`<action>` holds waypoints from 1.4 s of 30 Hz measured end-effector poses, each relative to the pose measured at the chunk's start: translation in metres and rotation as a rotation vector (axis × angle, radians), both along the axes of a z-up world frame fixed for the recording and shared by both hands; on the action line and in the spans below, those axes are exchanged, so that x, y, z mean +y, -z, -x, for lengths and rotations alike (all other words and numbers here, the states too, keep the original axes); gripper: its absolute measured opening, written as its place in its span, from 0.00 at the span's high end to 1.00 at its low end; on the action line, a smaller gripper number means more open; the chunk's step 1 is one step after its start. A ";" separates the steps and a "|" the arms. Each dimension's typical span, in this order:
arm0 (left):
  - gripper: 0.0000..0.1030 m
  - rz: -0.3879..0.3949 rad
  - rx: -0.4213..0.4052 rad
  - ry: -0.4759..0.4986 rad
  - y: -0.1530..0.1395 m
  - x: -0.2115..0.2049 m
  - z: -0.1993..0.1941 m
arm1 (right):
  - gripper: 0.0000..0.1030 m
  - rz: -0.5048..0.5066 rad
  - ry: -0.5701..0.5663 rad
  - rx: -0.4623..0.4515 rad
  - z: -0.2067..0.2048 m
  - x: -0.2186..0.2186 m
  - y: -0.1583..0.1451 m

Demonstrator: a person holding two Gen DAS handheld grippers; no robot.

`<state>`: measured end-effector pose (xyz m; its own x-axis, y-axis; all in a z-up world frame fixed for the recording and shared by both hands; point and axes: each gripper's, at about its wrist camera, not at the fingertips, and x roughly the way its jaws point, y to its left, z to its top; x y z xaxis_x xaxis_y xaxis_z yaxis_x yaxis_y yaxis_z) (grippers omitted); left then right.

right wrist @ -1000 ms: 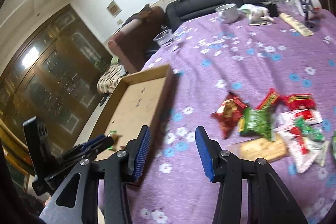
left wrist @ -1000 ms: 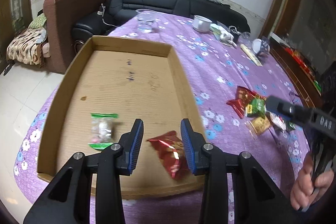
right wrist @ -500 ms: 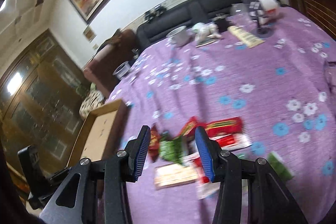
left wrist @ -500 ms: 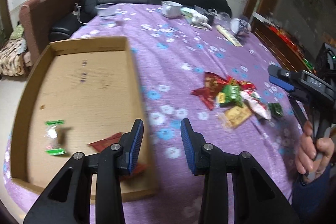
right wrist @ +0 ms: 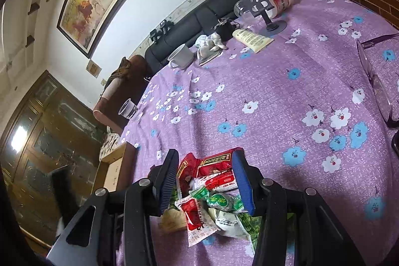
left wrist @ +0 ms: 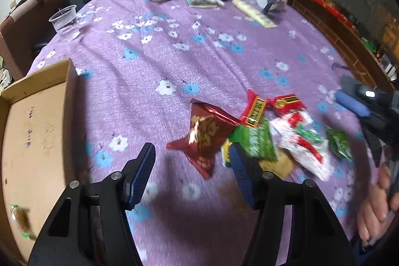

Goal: Organize snacks
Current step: 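Move both tools back to the snack pile on the table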

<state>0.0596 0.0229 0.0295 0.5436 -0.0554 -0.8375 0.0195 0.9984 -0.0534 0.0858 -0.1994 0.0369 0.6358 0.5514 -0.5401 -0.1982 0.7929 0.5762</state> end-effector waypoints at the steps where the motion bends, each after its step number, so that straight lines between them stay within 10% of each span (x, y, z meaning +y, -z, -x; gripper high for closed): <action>1: 0.41 -0.006 0.005 0.004 0.003 -0.002 -0.004 | 0.54 -0.003 -0.002 -0.001 0.000 0.000 -0.001; 7: 0.42 -0.021 -0.019 0.011 0.014 -0.010 -0.021 | 0.54 -0.014 -0.005 0.009 0.001 -0.002 0.001; 13: 0.64 -0.049 -0.042 -0.003 0.018 -0.010 -0.014 | 0.54 -0.012 0.008 0.024 -0.001 -0.005 0.004; 28: 0.73 0.038 -0.090 0.027 0.006 0.005 0.078 | 0.54 0.066 0.050 0.048 -0.004 -0.006 0.008; 42: 0.49 0.111 -0.058 -0.053 0.002 0.025 0.059 | 0.45 0.261 0.024 0.062 0.039 -0.027 0.008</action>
